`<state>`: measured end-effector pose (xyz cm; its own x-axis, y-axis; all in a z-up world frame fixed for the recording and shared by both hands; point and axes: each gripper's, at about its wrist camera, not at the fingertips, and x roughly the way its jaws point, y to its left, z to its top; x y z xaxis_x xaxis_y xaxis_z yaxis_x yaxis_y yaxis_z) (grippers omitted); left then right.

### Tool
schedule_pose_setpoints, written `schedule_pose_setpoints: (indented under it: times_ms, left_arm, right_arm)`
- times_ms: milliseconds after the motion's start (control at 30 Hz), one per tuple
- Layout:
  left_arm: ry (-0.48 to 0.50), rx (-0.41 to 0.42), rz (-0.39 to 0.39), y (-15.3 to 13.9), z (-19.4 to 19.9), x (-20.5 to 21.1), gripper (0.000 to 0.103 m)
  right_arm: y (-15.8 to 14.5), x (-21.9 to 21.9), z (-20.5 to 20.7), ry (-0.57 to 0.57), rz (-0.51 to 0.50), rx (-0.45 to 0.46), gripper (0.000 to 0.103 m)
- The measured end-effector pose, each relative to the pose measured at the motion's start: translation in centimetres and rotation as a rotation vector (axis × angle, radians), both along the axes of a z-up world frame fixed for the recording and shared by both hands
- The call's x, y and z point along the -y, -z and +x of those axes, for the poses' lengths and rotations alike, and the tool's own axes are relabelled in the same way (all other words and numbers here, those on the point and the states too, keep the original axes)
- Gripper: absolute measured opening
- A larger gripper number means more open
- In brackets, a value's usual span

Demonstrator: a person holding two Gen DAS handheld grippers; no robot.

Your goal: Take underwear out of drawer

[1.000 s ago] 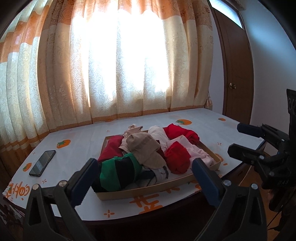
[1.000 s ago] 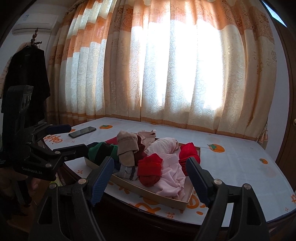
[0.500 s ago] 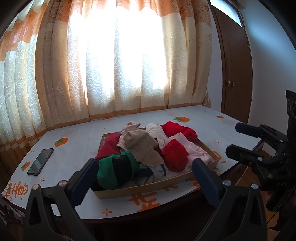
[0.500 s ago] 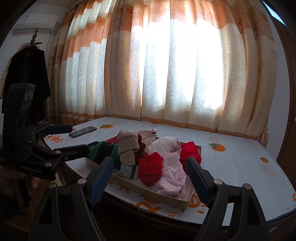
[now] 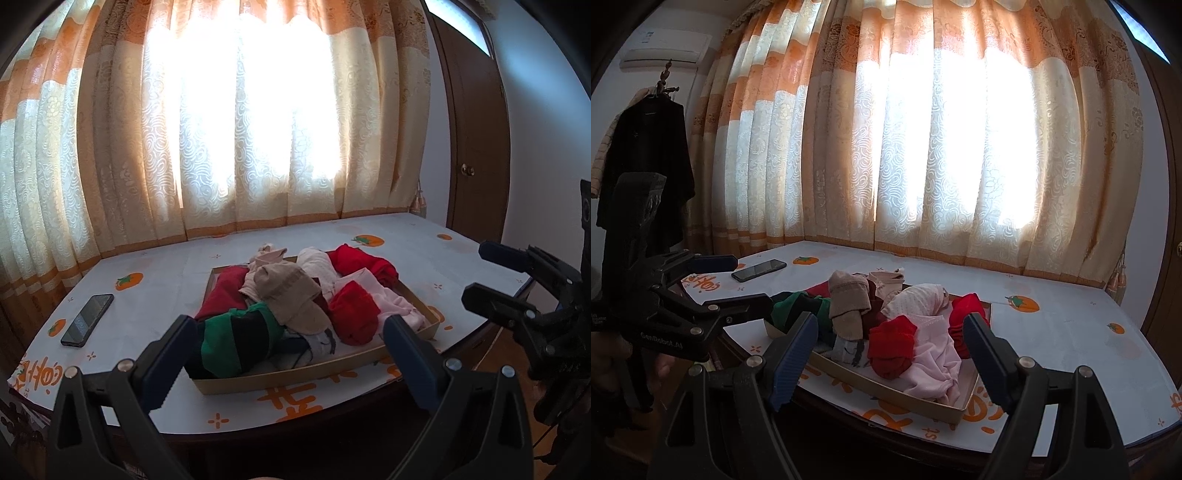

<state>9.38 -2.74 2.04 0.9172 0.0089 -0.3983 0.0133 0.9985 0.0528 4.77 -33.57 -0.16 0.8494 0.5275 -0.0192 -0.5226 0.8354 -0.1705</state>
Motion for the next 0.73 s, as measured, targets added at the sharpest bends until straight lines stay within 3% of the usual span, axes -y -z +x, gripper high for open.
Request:
schedule_pose_setpoints:
  times_ms: [733]
  left_arm:
    - [-0.017, -0.014, 0.004, 1.3, 0.1, -0.5, 0.103]
  right_arm:
    - [0.8, -1.0, 0.2, -0.023, -0.036, -0.020, 0.083]
